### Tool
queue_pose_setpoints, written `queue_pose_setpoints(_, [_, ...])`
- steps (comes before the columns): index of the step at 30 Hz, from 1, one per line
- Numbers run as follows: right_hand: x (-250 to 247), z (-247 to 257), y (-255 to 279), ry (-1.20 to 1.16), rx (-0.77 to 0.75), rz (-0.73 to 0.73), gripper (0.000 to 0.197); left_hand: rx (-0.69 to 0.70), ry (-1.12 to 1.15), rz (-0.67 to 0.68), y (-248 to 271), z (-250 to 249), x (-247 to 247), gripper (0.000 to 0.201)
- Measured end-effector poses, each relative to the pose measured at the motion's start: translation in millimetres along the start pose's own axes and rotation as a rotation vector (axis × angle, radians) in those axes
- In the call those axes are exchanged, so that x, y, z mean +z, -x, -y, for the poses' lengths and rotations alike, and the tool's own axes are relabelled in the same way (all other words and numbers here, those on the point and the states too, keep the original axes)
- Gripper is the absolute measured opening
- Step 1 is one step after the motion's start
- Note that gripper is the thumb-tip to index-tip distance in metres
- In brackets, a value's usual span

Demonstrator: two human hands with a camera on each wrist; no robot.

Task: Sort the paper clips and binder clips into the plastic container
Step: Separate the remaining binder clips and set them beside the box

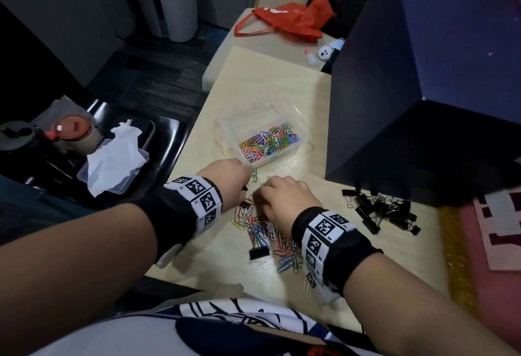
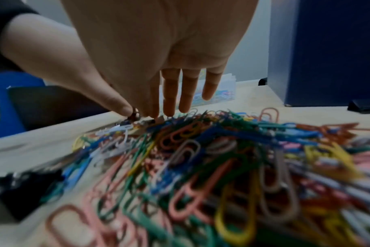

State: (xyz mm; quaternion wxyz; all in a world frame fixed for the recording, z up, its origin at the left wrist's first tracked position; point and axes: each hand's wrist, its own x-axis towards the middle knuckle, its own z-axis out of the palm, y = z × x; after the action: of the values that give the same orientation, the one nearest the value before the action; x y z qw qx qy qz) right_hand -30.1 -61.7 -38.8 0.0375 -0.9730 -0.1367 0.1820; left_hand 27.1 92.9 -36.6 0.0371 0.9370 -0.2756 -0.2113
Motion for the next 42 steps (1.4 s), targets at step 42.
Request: queue_pose_setpoints(42, [4.2,-39.7,81.9,-0.342,0.278,-0.094,0.019,0.096,-0.163,0.301,-19.6,-60.6,-31.7,0.01])
